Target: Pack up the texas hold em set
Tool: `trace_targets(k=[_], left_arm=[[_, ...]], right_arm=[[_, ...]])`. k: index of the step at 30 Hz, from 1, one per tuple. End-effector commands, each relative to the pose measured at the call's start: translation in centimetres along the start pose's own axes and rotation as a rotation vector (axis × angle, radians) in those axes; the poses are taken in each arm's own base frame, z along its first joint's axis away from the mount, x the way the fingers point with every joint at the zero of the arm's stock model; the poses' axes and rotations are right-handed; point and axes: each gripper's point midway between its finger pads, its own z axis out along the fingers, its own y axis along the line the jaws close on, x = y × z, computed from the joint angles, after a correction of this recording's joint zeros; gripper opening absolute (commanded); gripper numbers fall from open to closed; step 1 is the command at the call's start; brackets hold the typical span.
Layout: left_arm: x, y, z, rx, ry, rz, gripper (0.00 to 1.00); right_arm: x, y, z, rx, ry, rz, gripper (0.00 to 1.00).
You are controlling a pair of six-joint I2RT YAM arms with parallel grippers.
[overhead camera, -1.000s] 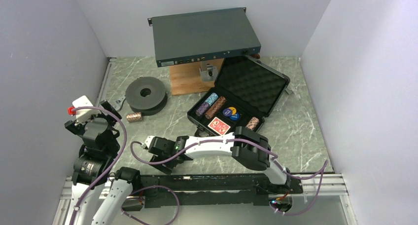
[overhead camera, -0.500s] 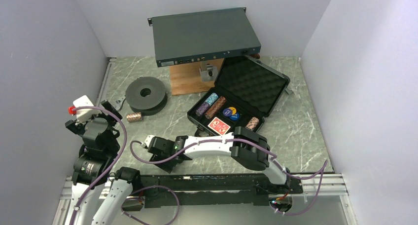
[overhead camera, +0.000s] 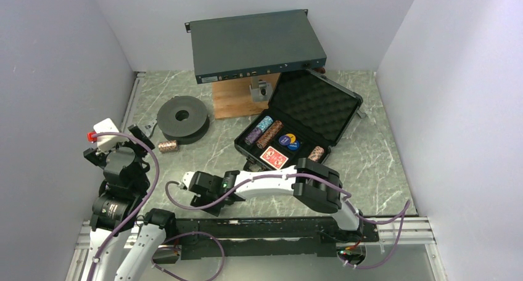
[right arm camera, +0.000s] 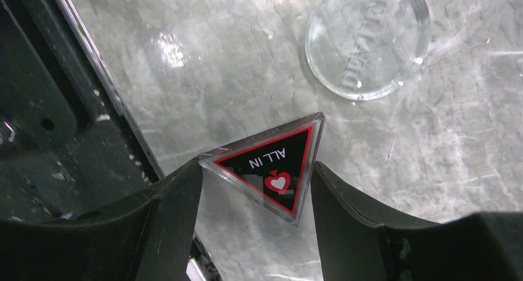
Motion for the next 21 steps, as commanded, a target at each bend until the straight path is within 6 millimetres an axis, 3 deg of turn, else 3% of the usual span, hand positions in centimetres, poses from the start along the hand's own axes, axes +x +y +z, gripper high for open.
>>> trace_targets(k=[1, 11, 16, 21], left_arm=[[-0.7, -0.4, 0.0, 0.025, -0.026, -0.018, 0.92], [-0.6, -0.7, 0.1, 0.036, -0.022, -0.013, 0.92], [-0.5, -0.7, 0.1, 0.038, -0.021, -0.013, 0.92], [-0.5, -0.7, 0.1, 0.038, -0.022, -0.013, 0.92]], right_arm=[[2.0, -1.4, -0.9, 0.012, 0.046, -0.099, 0.42], [3.5, -4.7, -1.8, 0.02, 0.065, -0.092, 0.52], [3.3, -7.0, -2.7, 0.07, 0.049, -0.038, 0.79], [2.6, -7.6, -3.1, 0.085, 0.047, 0.035, 0.89]])
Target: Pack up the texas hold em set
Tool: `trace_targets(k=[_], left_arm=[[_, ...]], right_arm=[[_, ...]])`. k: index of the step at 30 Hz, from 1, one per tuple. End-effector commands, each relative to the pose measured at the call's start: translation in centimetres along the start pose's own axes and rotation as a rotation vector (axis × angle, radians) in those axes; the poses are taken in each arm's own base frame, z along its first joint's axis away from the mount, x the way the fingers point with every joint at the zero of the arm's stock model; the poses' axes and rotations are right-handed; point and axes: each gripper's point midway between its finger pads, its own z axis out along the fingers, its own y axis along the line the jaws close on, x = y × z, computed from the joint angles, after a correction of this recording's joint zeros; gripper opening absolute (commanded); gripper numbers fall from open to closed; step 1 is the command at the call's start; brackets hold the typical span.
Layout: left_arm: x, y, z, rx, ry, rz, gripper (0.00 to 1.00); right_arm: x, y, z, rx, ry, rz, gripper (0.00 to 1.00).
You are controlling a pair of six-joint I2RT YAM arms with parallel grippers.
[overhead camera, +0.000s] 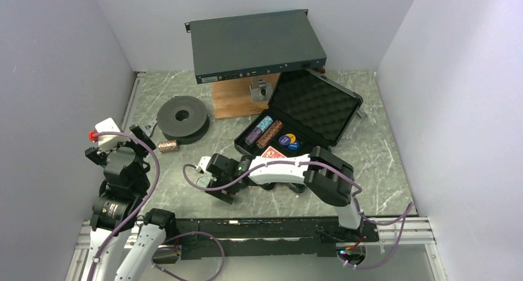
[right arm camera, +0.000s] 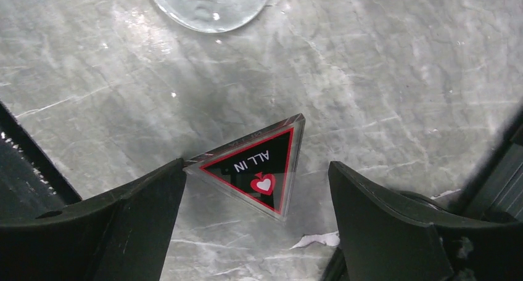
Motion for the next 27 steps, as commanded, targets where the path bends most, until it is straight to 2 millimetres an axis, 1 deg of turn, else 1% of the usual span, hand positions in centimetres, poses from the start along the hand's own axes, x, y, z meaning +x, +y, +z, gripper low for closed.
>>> trace_targets(k=[1, 3, 6, 9, 12, 17, 22, 27], left_arm=[[-0.7, -0.2, 0.1, 0.012, -0.029, -0.015, 0.92], [-0.7, -0.3, 0.1, 0.013, -0.028, -0.012, 0.92], [-0.7, -0.3, 0.1, 0.014, -0.026, -0.009, 0.92], [-0.7, -0.3, 0.1, 0.014, -0.025, -0.008, 0.92], [-0.7, -0.3, 0.1, 0.015, -0.027, -0.01, 0.92], [-0.8, -0.3, 0.1, 0.018, -0.03, -0.011, 0.92], [-0.8, -0.3, 0.1, 0.017, -0.029, -0.008, 0.92], [-0.8, -0.3, 0.0, 0.017, -0.031, -0.008, 0.92]], right_arm=[[-0.3, -0.8, -1.5, 0.034, 0.01, 0.051, 0.9], [-0.4, -0.7, -1.7, 0.033, 0.014, 0.075, 0.96], [-0.6, -0.5, -2.2, 0.03, 0.022, 0.118, 0.96], [-0.8, 0.2, -2.5, -0.005, 0.017, 0.153, 0.96], [-0.8, 0.8, -2.5, -0.033, 0.013, 0.172, 0.93], [-1.7, 0.7, -2.0, -0.025, 0.008, 0.189, 0.89], [-2.6, 0.3, -1.6, -0.016, 0.0, 0.196, 0.87], [-2.3, -0.2, -1.3, -0.002, 0.016, 0.203, 0.87]])
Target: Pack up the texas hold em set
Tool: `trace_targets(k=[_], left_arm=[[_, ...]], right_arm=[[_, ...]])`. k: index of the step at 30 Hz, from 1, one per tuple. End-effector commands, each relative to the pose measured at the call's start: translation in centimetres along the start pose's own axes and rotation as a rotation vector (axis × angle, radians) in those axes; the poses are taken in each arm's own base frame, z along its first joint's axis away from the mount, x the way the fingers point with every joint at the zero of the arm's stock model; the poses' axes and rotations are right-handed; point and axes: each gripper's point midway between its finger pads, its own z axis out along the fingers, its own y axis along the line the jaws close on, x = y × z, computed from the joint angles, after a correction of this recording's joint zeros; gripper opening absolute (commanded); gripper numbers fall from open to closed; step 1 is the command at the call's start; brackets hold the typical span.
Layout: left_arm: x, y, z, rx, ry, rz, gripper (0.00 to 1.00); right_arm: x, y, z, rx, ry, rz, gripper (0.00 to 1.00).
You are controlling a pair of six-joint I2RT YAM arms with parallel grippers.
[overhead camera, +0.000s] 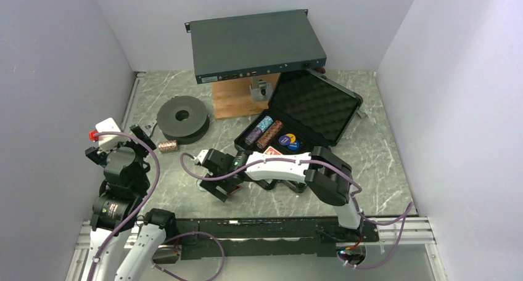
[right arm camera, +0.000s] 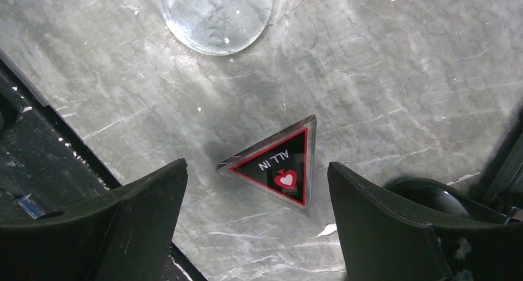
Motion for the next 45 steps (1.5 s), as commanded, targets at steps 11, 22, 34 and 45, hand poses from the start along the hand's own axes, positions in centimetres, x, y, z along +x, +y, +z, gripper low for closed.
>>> trace_targets(k=[11, 22, 34, 45], left_arm=[[-0.8, -0.2, 0.0, 0.015, -0.031, -0.011, 0.92], [-0.8, -0.3, 0.1, 0.014, -0.029, -0.009, 0.92], [-0.7, -0.3, 0.1, 0.014, -0.027, -0.007, 0.92], [-0.7, -0.3, 0.1, 0.015, -0.027, -0.008, 0.92]], right_arm=[[0.9, -0.8, 0.7, 0.001, 0.036, 0.035, 0.86], [2.3, -0.7, 1.2, -0.018, 0.07, 0.012, 0.86], [2.7, -0.9, 1.8, -0.006, 0.087, 0.013, 0.77], [2.4, -1.1, 1.7, 0.017, 0.081, 0.014, 0.57]])
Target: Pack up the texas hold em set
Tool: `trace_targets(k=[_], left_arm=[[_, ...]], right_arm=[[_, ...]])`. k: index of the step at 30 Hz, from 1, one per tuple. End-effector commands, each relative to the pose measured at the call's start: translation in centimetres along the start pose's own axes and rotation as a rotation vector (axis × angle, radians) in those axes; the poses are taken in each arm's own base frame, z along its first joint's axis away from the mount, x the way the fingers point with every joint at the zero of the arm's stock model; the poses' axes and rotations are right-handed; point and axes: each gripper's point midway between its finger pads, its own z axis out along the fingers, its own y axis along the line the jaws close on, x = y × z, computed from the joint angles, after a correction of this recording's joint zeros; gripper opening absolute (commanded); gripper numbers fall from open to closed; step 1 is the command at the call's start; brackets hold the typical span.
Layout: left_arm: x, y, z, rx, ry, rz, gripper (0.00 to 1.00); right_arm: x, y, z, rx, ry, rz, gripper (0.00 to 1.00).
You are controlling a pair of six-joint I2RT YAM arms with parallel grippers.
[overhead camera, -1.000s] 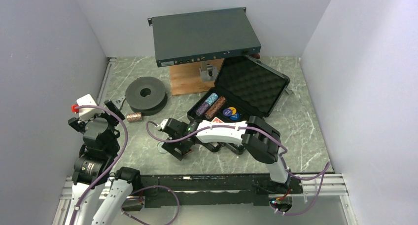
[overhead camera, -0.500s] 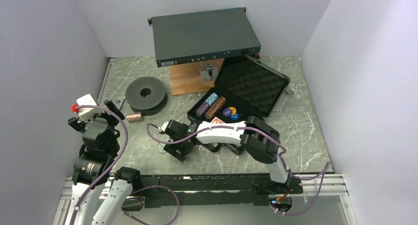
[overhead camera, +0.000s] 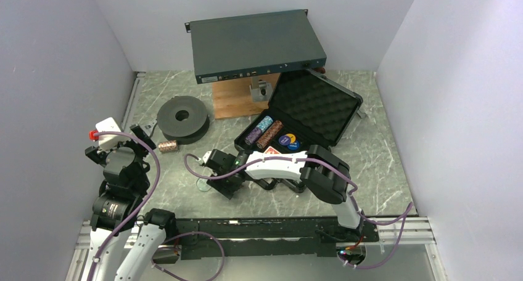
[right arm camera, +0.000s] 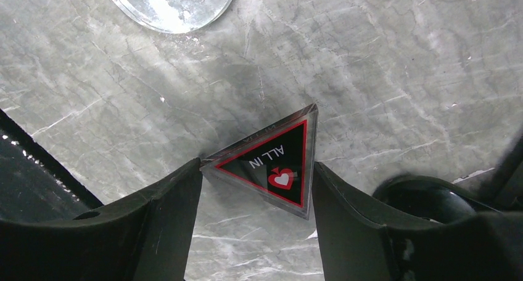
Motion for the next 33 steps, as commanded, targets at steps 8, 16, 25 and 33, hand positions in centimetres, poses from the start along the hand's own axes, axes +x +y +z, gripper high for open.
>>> trace_targets(k=[8, 16, 25, 33], left_arm=[[-0.5, -0.2, 0.1, 0.008, -0.019, -0.011, 0.92], [-0.5, -0.2, 0.1, 0.009, -0.021, -0.013, 0.92], [-0.5, -0.2, 0.1, 0.006, -0.02, -0.011, 0.92], [-0.5, -0.1, 0.1, 0.006, -0.021, -0.008, 0.92]], right_arm=[[-0.5, -0.1, -0.6, 0.023, -0.003, -0.008, 0.47], [-2.4, 0.5, -3.0, 0.0, -0.07, -0.008, 0.39], [-3.7, 0.4, -6.0, 0.007, -0.119, -0.006, 0.34], [-4.8, -1.5, -9.0, 0.081, -0.168, 0.013, 0.34]])
